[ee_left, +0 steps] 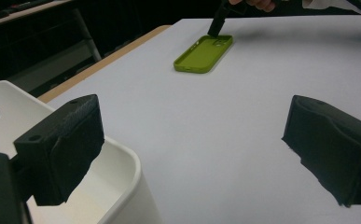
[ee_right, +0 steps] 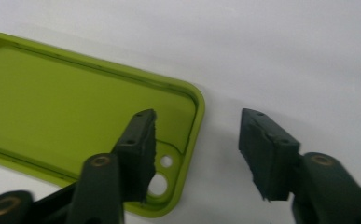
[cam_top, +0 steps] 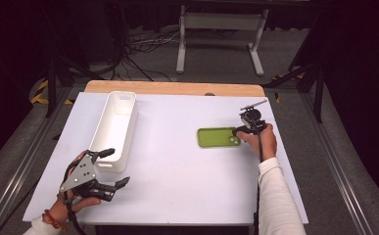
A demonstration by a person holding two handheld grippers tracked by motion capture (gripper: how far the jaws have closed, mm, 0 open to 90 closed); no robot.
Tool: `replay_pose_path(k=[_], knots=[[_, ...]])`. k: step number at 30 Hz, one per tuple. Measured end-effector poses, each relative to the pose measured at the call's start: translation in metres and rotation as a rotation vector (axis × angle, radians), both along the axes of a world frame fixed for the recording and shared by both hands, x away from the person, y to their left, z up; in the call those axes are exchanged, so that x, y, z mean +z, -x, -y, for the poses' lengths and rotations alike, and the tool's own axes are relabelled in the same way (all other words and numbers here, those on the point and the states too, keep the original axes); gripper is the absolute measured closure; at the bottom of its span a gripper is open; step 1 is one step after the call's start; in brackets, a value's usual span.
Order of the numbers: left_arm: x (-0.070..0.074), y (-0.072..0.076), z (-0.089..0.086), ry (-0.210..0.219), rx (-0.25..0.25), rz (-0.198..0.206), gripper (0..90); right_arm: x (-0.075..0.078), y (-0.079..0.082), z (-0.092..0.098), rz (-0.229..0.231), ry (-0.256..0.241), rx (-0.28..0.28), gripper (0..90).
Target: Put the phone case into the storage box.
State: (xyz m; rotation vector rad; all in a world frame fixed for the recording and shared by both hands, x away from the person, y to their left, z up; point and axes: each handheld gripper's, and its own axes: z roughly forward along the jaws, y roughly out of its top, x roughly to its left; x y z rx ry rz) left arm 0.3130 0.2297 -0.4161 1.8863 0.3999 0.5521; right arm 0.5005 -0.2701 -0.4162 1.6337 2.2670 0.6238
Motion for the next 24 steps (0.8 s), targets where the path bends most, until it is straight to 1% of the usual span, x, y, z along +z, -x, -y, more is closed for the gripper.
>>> replay_pose_path(k=[3, 6, 8, 10, 12, 13, 14, 16, 20, 24], knots=[[0.0, 0.0, 0.0, -0.003, 0.0, 0.001, 5.8, -0.003, 0.0, 0.003, -0.004, -0.015, -0.003, 50.0], [0.0, 0.0, 0.0, -0.003, 0.001, -0.001, 5.8, -0.007, 0.002, 0.006, -0.012, -0.018, -0.003, 54.2], [0.0, 0.0, 0.0, -0.004, 0.0, -0.003, 5.8, -0.01, 0.003, 0.008, -0.014, -0.022, -0.007, 58.0], [-0.001, 0.0, 0.001, -0.003, -0.002, -0.006, 5.8, -0.011, 0.004, 0.011, -0.011, -0.057, -0.007, 62.5], [-0.001, 0.0, 0.001, -0.003, -0.006, -0.007, 5.8, -0.011, 0.005, 0.012, -0.007, -0.057, -0.015, 65.6], [-0.001, 0.0, 0.002, -0.007, -0.005, -0.007, 5.8, -0.01, 0.005, 0.013, -0.011, -0.069, -0.008, 69.0], [-0.001, 0.0, 0.002, -0.009, -0.009, -0.007, 5.8, -0.01, 0.005, 0.013, -0.013, -0.074, -0.003, 70.1], [-0.001, -0.001, 0.002, -0.017, -0.009, -0.006, 5.7, -0.009, 0.006, 0.012, -0.014, -0.072, 0.005, 74.9], [-0.001, 0.0, 0.002, -0.019, -0.011, -0.008, 5.8, -0.009, 0.006, 0.009, -0.023, -0.06, 0.014, 79.6], [-0.001, -0.001, 0.002, -0.024, -0.019, -0.014, 5.9, -0.008, 0.004, 0.005, -0.035, -0.042, -0.005, 81.9]])
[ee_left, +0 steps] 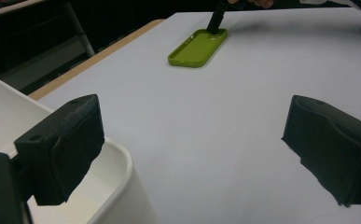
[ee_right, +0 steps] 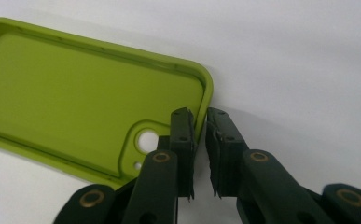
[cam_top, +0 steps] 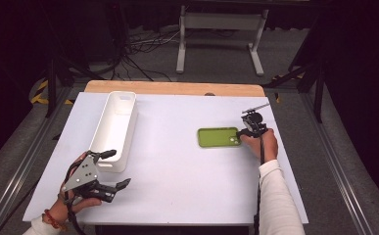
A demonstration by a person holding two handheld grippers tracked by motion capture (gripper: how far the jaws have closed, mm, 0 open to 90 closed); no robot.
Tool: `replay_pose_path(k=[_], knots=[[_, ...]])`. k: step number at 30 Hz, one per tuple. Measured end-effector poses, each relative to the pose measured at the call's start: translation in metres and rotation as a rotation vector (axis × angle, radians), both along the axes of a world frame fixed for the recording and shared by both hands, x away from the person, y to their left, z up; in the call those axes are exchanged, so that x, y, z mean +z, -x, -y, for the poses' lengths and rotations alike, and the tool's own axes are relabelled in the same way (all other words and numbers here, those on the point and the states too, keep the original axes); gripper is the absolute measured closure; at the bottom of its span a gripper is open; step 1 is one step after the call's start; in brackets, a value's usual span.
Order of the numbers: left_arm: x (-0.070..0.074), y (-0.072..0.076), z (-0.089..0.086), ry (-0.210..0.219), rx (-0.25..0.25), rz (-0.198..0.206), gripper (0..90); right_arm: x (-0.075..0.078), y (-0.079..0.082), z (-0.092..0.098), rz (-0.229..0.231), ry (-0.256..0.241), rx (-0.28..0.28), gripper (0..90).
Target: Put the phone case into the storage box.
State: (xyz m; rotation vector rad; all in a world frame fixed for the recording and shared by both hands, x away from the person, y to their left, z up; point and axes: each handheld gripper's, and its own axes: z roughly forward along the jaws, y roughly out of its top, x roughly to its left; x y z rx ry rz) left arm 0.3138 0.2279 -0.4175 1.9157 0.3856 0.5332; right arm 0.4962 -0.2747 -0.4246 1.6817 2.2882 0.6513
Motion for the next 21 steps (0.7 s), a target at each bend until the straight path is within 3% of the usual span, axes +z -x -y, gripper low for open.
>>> replay_pose_path(k=[6, 11, 14, 18, 21], knots=[[-0.001, 0.0, 0.001, -0.008, -0.009, 0.0, 6.0, 0.0, -0.001, -0.01, 0.006, 0.059, -0.028, 88.3], [-0.001, 0.0, 0.001, -0.012, -0.012, -0.008, 6.0, 0.0, 0.0, -0.014, 0.014, 0.077, -0.051, 88.5], [-0.002, 0.0, 0.001, -0.018, -0.016, -0.01, 6.0, -0.001, 0.0, -0.012, 0.015, 0.047, -0.075, 88.5], [-0.002, 0.0, 0.001, -0.018, -0.021, -0.012, 6.1, -0.002, 0.004, -0.004, 0.036, -0.037, -0.133, 88.6], [-0.002, 0.0, 0.001, -0.02, -0.02, -0.011, 6.1, -0.002, 0.006, -0.002, 0.052, -0.048, -0.15, 88.5]])
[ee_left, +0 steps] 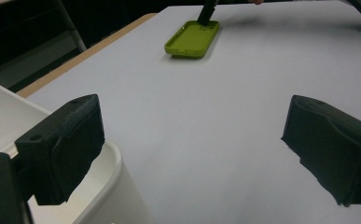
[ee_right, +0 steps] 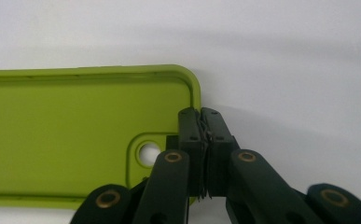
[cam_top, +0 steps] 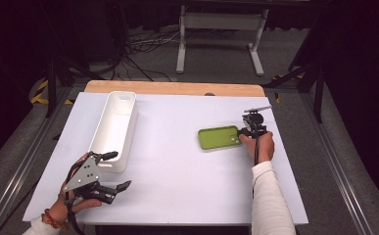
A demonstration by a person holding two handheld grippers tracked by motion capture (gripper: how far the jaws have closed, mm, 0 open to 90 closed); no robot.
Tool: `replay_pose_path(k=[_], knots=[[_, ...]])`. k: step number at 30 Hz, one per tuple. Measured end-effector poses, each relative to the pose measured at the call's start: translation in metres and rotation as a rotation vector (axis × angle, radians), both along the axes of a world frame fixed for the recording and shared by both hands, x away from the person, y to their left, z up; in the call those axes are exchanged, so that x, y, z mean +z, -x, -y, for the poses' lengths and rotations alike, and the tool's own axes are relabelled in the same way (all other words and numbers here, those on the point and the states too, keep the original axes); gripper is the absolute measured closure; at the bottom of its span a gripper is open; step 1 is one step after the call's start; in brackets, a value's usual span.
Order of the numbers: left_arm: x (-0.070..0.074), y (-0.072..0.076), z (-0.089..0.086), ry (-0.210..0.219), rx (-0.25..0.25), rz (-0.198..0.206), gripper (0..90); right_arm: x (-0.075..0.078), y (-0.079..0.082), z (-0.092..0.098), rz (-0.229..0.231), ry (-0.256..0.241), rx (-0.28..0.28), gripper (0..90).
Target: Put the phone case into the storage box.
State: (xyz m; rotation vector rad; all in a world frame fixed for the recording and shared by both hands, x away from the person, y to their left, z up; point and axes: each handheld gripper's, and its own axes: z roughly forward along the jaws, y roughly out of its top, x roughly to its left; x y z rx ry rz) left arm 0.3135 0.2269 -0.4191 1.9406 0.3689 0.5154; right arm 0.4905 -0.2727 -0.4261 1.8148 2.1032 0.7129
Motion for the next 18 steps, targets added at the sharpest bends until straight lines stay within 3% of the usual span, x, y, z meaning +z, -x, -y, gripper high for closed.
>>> replay_pose_path(k=[8, 14, 18], knots=[[0.001, 0.001, -0.001, 0.002, 0.004, 0.001, 6.1, 0.002, 0.006, 0.002, 0.066, -0.025, -0.035, 88.5], [0.001, 0.001, -0.002, 0.003, 0.005, 0.002, 6.2, 0.011, 0.012, 0.001, 0.155, 0.009, -0.024, 88.7], [0.001, 0.001, -0.002, 0.006, 0.007, 0.004, 6.2, 0.016, 0.018, -0.004, 0.257, 0.073, -0.016, 88.7]])
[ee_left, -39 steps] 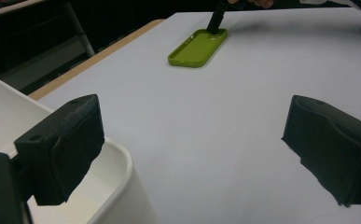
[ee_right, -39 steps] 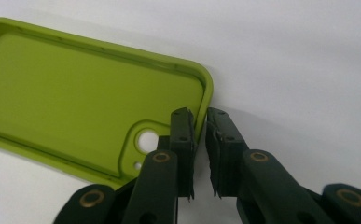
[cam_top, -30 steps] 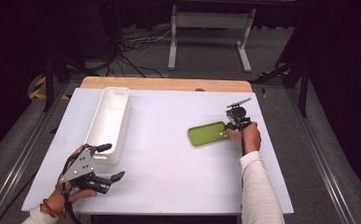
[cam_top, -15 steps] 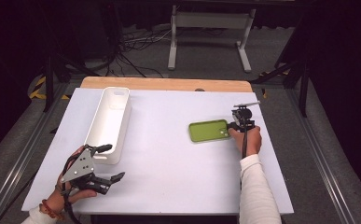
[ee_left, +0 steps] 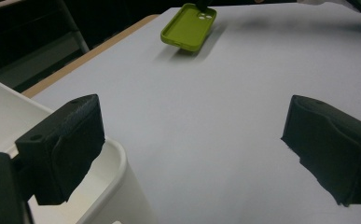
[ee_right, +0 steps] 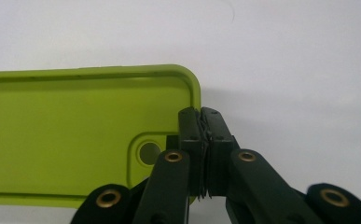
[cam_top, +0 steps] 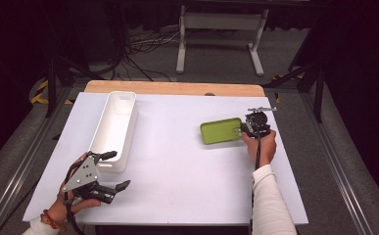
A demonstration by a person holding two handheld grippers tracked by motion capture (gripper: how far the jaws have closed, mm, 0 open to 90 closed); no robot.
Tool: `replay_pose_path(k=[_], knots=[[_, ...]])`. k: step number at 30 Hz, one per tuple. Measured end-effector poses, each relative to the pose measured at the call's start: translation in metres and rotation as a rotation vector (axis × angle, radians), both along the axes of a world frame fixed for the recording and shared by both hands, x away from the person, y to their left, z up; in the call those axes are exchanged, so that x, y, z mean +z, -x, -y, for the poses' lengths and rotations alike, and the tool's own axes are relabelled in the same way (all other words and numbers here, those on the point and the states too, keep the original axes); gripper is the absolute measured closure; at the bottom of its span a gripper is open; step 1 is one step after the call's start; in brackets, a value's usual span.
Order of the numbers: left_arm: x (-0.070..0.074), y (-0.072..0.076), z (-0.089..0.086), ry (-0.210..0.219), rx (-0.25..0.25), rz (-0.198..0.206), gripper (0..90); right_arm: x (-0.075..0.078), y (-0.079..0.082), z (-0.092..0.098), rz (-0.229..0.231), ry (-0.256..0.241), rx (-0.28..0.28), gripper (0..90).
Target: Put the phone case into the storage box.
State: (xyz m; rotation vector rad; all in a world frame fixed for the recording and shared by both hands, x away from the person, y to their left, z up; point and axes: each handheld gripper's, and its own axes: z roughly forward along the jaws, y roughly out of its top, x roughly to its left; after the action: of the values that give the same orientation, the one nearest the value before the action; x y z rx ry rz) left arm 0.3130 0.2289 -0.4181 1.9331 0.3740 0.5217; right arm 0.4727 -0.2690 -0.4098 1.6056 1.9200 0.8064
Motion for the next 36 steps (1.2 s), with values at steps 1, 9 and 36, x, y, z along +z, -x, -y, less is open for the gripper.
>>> replay_pose_path(k=[1, 9, 36], knots=[[0.0, 0.0, 0.0, 0.004, 0.002, -0.003, 6.2, 0.0, 0.0, 0.0, 0.0, 0.0, 0.0, 88.7], [0.001, -0.002, 0.0, 0.012, -0.002, -0.009, 6.2, 0.021, 0.013, -0.013, 0.159, 0.119, 0.048, 88.7], [0.015, -0.01, -0.001, 0.051, 0.03, 0.01, 6.6, 0.044, 0.056, -0.058, 0.389, 0.204, 0.246, 88.6]])
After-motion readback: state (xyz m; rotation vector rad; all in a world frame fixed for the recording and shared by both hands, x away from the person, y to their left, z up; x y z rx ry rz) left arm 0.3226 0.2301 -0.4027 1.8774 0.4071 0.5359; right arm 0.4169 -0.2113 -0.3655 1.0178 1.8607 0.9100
